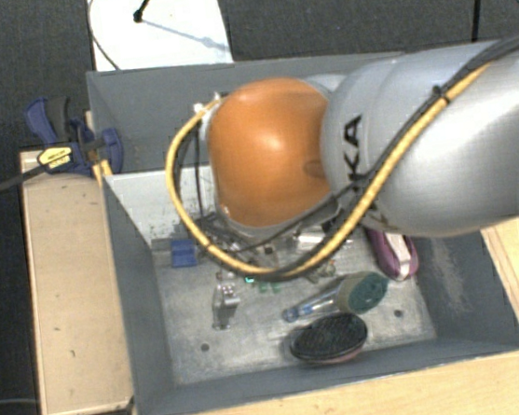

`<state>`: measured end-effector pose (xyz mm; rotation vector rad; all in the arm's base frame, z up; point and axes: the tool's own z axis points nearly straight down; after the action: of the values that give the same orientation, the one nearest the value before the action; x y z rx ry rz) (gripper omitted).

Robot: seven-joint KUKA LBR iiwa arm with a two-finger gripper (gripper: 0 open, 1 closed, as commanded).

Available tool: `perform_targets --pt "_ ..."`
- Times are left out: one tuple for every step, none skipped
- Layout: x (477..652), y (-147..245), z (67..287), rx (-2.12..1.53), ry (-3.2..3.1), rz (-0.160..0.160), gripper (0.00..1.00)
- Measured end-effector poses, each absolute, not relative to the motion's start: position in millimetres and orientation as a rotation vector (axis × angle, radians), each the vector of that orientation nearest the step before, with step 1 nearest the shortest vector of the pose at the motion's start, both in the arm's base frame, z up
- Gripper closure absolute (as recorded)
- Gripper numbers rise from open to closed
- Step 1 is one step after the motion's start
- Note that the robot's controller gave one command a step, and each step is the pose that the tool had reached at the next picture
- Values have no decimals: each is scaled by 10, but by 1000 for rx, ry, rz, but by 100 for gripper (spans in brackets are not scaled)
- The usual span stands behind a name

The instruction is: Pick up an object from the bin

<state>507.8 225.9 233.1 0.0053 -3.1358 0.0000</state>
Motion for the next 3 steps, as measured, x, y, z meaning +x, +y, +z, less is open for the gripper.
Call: perform_targets --pt "4763 1401 1667 84 -3133 8 0" --pt "4834 820 743 103 -3144 -1 0" --pt "5500 418 731 378 -3127 -1 0"
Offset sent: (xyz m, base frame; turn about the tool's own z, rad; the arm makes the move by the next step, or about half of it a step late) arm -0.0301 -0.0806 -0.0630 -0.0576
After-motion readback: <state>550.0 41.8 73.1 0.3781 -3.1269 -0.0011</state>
